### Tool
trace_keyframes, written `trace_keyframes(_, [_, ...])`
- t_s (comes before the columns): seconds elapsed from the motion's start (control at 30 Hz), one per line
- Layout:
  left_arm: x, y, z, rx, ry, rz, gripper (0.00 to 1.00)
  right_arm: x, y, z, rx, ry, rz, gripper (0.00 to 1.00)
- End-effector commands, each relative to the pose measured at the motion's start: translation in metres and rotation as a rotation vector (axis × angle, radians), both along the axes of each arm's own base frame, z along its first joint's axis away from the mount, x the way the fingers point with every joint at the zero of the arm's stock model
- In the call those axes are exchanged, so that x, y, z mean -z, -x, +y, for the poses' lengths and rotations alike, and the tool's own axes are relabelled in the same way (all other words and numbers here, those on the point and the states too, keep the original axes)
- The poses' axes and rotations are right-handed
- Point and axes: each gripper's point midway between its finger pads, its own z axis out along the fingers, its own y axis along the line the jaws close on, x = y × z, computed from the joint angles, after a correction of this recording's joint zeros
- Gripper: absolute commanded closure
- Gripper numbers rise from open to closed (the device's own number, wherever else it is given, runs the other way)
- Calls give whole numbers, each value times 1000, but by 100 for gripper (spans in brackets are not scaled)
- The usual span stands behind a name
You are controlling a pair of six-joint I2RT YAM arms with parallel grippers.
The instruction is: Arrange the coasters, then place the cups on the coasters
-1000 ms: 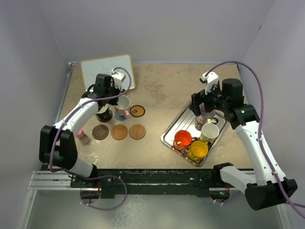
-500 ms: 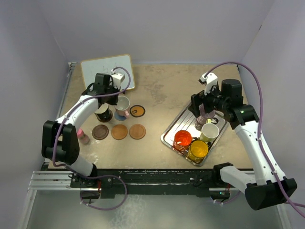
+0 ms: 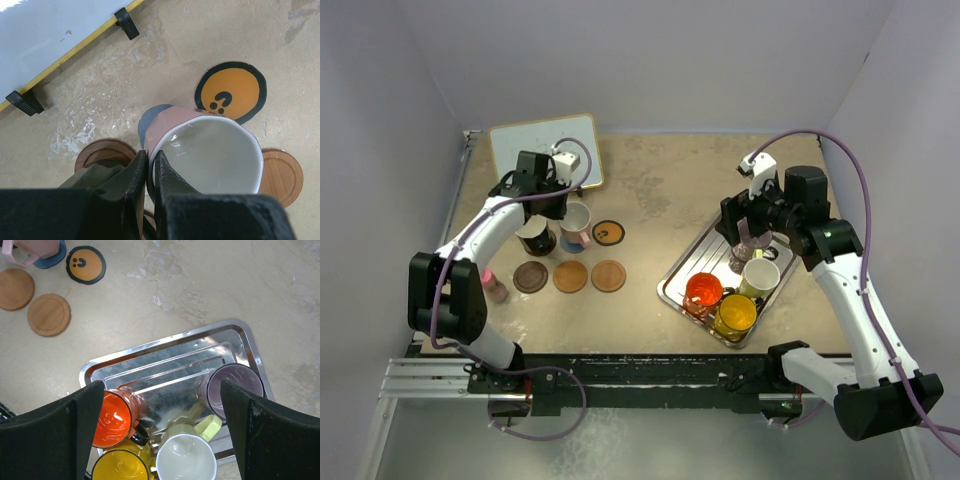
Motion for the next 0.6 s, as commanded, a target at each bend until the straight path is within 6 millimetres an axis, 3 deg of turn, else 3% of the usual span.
trace_keyframes(0.0, [-42, -20, -4, 29, 35, -120, 97, -6, -3, 3, -18, -15, -33, 0])
trace_keyframes(0.57, [-24, -24, -2, 40, 19, -71, 97, -5, -2, 2, -19, -13, -31, 0])
